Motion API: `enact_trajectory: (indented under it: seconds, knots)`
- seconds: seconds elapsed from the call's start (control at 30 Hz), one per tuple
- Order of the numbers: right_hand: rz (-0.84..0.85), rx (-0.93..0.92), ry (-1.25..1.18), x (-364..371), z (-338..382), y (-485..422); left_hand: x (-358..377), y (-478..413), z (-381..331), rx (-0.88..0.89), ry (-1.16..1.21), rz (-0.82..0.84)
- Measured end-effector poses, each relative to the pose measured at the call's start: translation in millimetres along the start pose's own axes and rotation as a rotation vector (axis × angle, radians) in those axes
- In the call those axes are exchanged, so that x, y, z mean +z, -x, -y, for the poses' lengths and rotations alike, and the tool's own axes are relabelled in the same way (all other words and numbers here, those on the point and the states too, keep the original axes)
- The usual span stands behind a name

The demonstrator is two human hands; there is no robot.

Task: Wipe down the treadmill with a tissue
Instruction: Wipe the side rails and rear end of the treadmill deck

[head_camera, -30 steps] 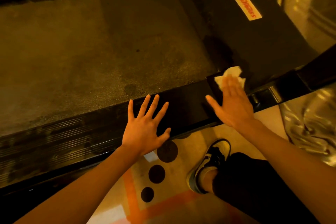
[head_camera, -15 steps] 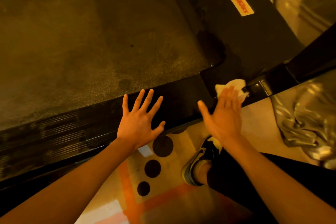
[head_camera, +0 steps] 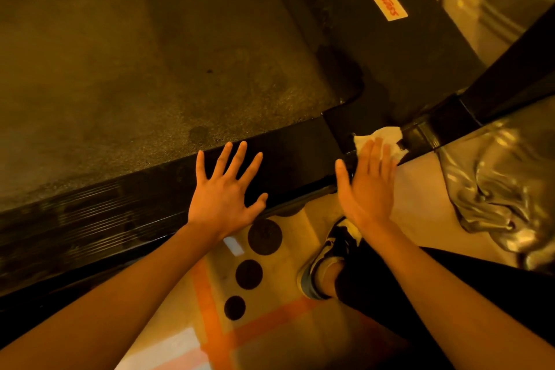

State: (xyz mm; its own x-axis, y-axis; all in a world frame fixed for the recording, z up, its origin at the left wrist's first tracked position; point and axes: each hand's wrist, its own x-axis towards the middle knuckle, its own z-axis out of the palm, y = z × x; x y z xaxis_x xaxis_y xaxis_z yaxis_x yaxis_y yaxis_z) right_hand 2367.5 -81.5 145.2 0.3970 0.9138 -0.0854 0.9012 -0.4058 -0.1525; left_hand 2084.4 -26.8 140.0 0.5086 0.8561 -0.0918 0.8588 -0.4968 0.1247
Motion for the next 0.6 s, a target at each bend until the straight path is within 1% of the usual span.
enact_trajectory:
  seconds: [0.07,0.13,0.2,0.27,0.37,0.53,0.6]
  knots:
    - [0.024,-0.080,0.021,1.3,0.0,6.0,-0.3,0.1,0.2,0.004,0.001,0.007]
    - [0.014,-0.133,0.085,-5.0,-16.2,-1.4,0.2,-0.1,0.4,-0.002,0.001,0.000]
    - [-0.004,-0.051,0.053,-12.0,-24.1,-11.5,0.7,0.4,-0.2,-0.002,0.001,0.000]
    - [0.016,0.009,-0.027,-10.9,-6.5,-8.7,0.6,-0.1,0.2,-0.003,-0.001,0.001]
    - [0.053,-0.051,-0.004,-4.8,13.5,10.0,0.5,0.6,0.5,-0.004,0.000,0.006]
    - [0.027,-0.052,-0.002,-20.5,-6.2,1.6,1.5,0.1,0.5,0.001,0.009,-0.012]
    - [0.055,-0.104,0.009,-18.5,-4.9,8.2,1.8,0.0,0.8,-0.002,0.009,-0.012]
